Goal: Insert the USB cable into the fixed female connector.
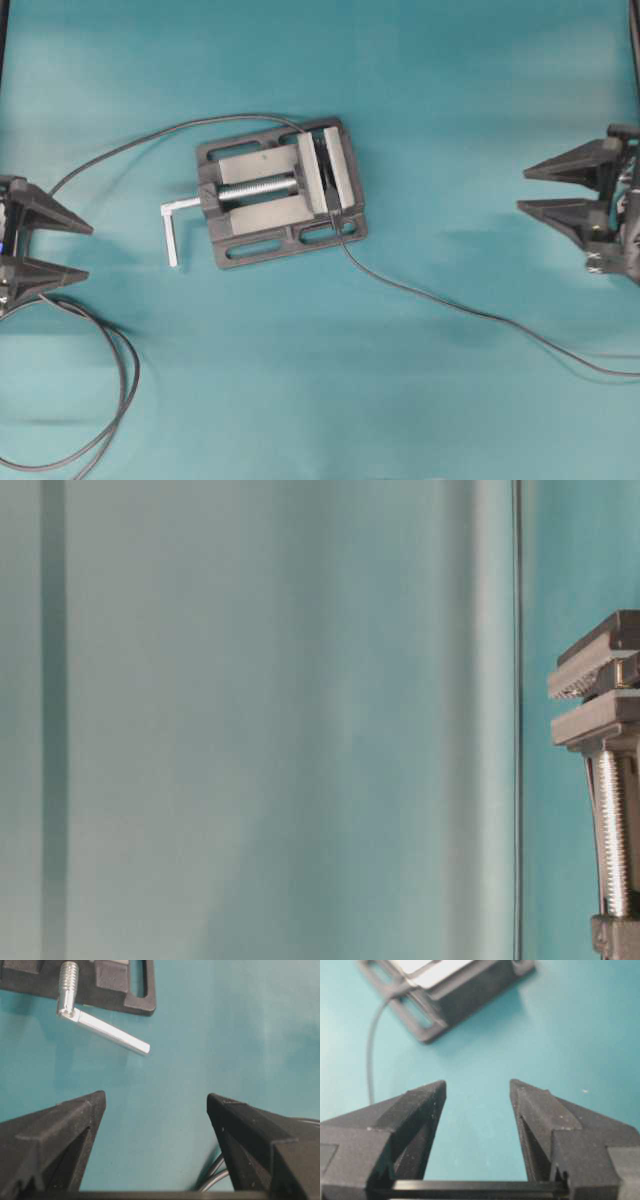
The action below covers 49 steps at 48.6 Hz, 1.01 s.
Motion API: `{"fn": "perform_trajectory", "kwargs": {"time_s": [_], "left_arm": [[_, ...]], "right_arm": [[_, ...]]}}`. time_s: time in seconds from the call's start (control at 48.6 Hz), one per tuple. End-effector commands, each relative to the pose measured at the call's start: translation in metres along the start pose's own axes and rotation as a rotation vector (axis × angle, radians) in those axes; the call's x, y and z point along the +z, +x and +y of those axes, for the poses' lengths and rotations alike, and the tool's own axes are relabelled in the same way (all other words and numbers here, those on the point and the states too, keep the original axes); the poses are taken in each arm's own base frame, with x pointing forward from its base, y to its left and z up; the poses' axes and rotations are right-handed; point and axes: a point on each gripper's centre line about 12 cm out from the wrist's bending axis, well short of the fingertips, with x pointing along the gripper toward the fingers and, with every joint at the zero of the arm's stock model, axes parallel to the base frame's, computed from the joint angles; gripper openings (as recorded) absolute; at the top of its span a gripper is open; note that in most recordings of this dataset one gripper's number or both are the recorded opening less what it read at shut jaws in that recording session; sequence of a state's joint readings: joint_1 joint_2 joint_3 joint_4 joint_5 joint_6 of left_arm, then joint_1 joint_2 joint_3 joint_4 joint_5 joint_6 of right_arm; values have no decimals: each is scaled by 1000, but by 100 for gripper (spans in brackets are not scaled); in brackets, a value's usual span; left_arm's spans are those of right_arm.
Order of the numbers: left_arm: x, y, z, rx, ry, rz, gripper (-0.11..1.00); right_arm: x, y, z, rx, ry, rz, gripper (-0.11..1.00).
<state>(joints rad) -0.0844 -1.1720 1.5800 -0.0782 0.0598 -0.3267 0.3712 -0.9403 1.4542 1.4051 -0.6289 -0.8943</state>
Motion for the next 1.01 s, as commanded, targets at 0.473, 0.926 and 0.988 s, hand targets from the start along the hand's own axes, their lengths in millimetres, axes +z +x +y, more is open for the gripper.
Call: {"fn": "perform_trajectory", "kwargs": {"time_s": [0.473,0.926,0.988], "left_arm": [[4,1,-1,2,-11,-4,100],[4,1,-1,2,-9,-4,100],[3,1,-1,2,-11,-3,100]], "right_arm": [[-3,-8,17,192,-134,-10,39],[-13,-9,21,246,-139,48,34],[-17,-11,24,281,-141,80,34]]}}
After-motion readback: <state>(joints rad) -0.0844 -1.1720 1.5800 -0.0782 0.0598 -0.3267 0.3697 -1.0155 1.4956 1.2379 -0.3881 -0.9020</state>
